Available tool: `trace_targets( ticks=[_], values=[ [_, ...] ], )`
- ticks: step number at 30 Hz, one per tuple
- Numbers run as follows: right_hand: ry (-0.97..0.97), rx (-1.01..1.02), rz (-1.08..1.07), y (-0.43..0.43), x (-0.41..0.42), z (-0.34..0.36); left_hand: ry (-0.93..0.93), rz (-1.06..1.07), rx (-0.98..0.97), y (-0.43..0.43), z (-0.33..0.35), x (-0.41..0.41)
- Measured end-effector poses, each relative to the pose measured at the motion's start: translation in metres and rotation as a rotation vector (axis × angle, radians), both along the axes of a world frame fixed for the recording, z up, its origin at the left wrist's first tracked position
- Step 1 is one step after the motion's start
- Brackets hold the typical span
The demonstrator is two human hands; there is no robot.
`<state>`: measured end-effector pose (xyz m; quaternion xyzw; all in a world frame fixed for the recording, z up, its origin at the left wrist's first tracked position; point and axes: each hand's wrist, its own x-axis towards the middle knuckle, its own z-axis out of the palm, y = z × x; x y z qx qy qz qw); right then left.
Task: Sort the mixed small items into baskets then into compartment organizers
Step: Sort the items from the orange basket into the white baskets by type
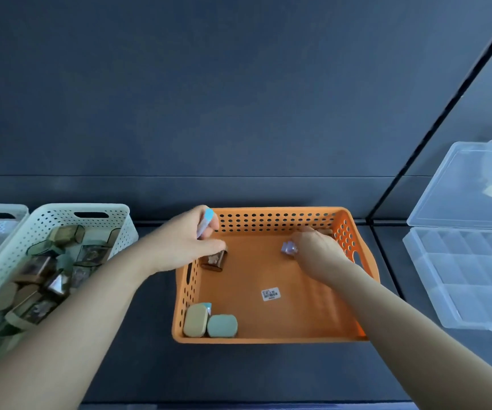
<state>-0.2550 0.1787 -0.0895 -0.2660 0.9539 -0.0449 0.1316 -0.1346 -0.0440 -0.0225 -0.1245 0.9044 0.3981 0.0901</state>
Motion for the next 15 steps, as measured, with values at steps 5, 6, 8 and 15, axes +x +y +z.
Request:
trace_targets(
  ticks=[5, 6, 8, 15],
  values=[
    [-0.160, -0.151, -0.003, 0.005, 0.003, 0.002, 0.041, -0.024, -0.248, 0.004, 0.004, -0.007],
    [-0.216, -0.208, 0.014, 0.005, 0.006, 0.005, 0.023, -0.034, -0.288, 0.004, 0.003, -0.007],
    [-0.325, -0.261, 0.103, 0.003, 0.016, 0.013, -0.030, -0.088, -0.344, 0.007, 0.003, -0.004],
    [-0.674, -0.305, 0.229, -0.026, 0.045, 0.024, -0.011, 0.015, -0.227, -0.001, -0.001, 0.021]
  ],
)
